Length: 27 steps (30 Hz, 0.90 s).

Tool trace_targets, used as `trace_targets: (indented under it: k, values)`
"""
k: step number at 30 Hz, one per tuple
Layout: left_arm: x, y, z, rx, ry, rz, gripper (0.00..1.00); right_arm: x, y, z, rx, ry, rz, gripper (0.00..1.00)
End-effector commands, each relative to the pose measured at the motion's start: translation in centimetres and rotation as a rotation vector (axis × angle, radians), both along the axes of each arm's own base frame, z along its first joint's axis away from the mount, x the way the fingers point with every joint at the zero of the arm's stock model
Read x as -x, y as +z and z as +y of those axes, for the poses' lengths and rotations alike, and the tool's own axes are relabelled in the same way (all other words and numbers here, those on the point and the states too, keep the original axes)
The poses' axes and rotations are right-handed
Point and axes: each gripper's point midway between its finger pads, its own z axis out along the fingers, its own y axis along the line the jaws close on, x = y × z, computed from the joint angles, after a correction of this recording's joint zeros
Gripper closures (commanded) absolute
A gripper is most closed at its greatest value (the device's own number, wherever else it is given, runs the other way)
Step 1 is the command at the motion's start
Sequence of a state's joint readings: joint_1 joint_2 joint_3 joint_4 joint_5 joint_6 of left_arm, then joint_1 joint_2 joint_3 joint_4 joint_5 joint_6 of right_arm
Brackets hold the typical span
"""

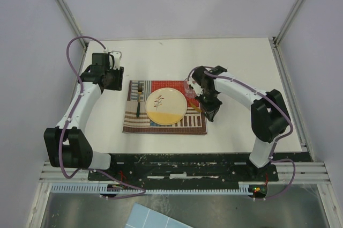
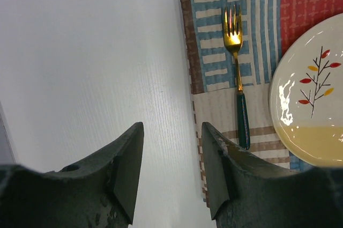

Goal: Set the dinner table for one person
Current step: Place the knife on the napkin.

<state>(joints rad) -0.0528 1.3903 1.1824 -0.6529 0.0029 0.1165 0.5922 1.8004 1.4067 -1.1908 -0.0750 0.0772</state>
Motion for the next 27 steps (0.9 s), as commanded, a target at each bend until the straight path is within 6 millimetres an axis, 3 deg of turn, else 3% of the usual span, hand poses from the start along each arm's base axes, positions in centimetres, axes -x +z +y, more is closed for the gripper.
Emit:
trace_targets:
  k: [1,15,27]
  values:
    - [-0.8,2.0,-0.6,0.050,0.030,-0.056,0.46,-1.4,-0.5,1.9,-0.036,-0.024,-0.047,0.98]
    - [0.1,1.0,-1.0,0.071,0.028,-0.028,0.46,-0.8,-2.0,3.4,-0.020,-0.073,-0.024,0.98]
    - [0.2,0.8,-1.0,0.074,0.031,-0.022,0.46,-1.9,-2.2,5.0,-0.016,-0.175,-0.040,0.98]
